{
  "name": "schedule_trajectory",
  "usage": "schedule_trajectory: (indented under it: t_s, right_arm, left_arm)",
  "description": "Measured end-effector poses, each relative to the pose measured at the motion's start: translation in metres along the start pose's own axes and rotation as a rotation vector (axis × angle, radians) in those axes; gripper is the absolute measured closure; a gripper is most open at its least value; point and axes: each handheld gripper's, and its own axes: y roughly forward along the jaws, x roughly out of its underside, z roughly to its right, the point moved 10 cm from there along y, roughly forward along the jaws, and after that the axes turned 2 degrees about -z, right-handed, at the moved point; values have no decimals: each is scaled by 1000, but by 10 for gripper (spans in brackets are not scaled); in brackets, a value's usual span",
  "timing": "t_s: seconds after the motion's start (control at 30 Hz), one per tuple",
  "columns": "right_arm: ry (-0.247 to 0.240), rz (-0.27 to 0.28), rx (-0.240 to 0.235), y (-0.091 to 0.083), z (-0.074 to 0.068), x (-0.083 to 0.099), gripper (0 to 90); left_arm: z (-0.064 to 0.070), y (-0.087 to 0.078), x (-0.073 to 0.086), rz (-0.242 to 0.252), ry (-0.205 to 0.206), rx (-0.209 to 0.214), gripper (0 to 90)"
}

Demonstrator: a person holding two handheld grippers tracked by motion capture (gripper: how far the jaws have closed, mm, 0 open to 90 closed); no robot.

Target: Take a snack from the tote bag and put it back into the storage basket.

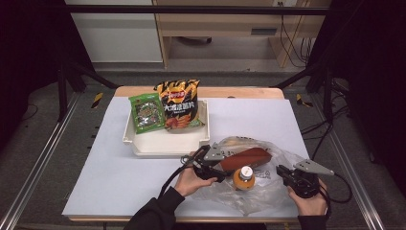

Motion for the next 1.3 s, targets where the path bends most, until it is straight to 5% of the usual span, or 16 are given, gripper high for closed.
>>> schedule_trajectory:
  t_s: [0.27,0.67,0.97,1.3]
  right_arm:
    - [0,-12,-2,2,1,3,826]
    - [-33,7,-30,3,-9,-2,826]
    - [-19,21,-32,1,-7,-3,796]
    - [-17,38,-40,-1,-7,-6,798]
  left_arm:
    - [-3,-11,-10,80,-58,43,430]
    - [1,8,6,5,-9,23,429]
    - [4,11,-8,36,35,-1,343]
    - [1,36,-4,-100,40,18,328]
